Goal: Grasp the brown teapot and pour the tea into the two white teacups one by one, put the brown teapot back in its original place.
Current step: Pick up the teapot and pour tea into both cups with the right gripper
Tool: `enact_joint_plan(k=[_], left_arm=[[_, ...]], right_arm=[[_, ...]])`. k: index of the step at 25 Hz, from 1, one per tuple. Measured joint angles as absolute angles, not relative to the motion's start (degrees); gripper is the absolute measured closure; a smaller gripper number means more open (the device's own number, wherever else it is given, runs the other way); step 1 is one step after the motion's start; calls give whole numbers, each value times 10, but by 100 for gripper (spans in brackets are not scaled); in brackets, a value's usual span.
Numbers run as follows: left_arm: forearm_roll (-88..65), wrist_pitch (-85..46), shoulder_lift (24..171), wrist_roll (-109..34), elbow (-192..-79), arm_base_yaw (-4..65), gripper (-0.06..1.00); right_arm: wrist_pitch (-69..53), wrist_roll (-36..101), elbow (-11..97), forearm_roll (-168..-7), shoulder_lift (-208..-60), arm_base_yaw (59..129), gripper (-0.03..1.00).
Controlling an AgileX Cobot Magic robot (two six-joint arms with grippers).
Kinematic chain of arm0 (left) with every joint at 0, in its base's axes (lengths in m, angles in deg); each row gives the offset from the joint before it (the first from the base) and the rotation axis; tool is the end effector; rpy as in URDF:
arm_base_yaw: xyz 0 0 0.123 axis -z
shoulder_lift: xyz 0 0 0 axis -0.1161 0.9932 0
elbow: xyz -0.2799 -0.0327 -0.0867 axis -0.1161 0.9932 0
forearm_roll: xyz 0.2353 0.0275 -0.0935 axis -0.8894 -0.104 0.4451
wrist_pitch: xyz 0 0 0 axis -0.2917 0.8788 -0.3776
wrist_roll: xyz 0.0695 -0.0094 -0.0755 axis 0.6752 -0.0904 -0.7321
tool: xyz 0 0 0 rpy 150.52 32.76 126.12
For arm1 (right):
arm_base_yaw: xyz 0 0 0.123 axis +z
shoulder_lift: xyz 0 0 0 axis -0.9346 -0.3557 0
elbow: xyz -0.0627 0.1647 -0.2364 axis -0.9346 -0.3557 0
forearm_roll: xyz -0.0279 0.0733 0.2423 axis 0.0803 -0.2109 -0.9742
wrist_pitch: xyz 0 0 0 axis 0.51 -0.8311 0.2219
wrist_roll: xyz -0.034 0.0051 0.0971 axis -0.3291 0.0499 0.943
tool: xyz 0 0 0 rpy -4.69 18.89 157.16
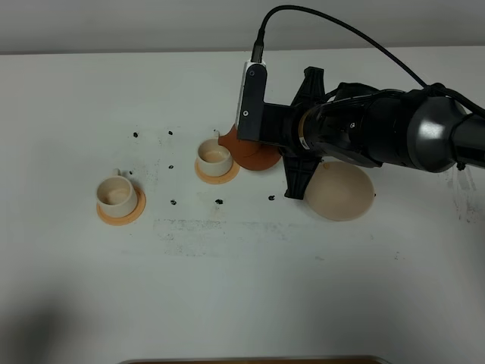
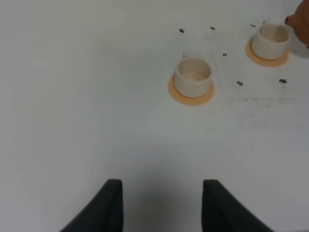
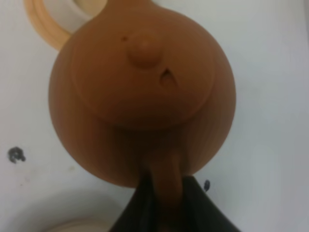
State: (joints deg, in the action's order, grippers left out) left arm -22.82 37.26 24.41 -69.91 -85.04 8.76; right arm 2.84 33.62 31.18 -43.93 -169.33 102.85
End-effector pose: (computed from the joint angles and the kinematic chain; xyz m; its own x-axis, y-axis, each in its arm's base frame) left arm -0.0028 -0.0032 0.2749 -0.4466 0.0185 -0.8945 0.0663 0.9977 -0.0125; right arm 0.3544 0.2115 0.1807 -0.0045 -0.9750 -0.2223 -0.7867 0.1407 -0.6011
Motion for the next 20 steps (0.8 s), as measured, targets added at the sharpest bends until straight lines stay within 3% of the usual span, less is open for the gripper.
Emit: enact_joint_plan(k=[20], left_arm=[[-228,373,244,-700,-850,88,54]], right_arm=[[10,336,312,-410,-1693,1019,85]])
